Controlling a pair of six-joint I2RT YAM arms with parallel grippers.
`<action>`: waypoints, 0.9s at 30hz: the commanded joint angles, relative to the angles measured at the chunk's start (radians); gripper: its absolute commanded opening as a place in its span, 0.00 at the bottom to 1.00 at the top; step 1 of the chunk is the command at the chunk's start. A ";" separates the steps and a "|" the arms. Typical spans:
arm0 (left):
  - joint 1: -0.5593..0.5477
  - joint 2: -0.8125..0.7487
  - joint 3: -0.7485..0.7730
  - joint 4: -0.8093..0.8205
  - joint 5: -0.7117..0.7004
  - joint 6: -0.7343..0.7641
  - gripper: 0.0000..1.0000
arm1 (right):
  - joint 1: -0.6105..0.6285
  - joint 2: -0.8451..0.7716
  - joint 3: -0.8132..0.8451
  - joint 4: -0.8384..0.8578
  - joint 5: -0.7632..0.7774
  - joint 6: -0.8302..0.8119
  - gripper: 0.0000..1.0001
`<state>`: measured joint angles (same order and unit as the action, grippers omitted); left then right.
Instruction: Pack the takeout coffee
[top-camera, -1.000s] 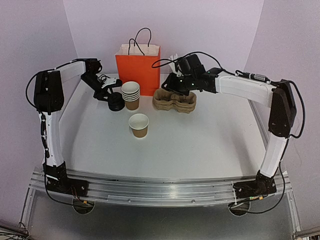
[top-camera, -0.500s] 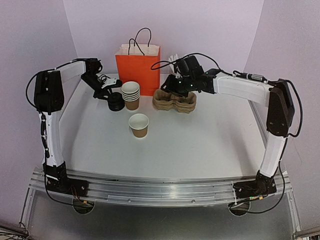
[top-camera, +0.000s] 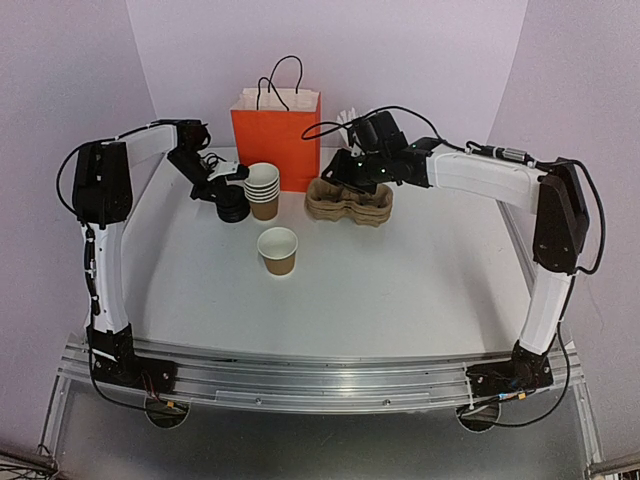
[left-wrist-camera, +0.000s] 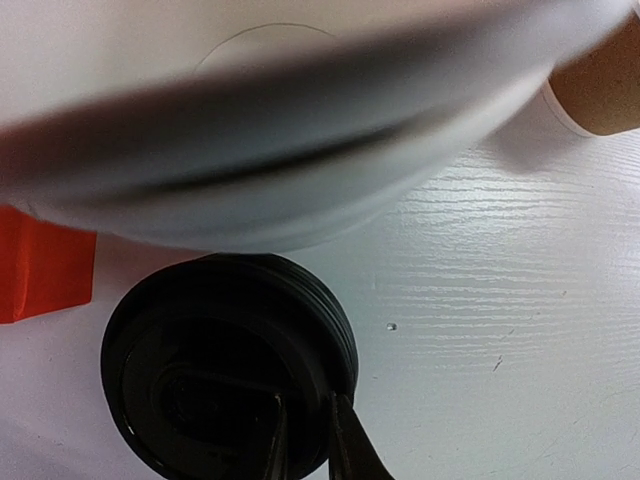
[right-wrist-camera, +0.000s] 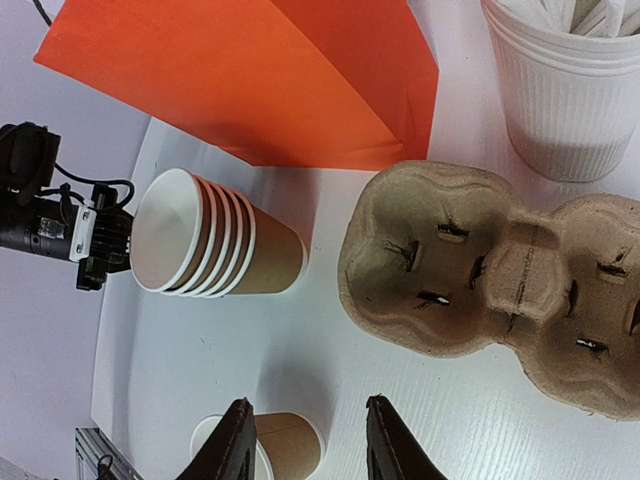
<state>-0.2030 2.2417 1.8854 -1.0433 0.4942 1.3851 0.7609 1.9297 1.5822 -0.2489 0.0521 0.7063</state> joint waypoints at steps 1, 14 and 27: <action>-0.001 0.008 0.037 -0.014 -0.003 -0.006 0.11 | 0.000 0.004 0.036 0.001 -0.003 -0.009 0.35; -0.002 -0.003 0.168 -0.191 0.014 -0.064 0.00 | 0.000 0.009 0.047 0.001 -0.010 -0.010 0.35; -0.003 -0.177 0.165 -0.381 -0.019 -0.043 0.00 | 0.000 -0.016 0.053 0.000 0.001 0.020 0.35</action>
<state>-0.2031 2.2251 2.0220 -1.2972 0.4786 1.3314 0.7609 1.9301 1.5993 -0.2491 0.0515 0.7099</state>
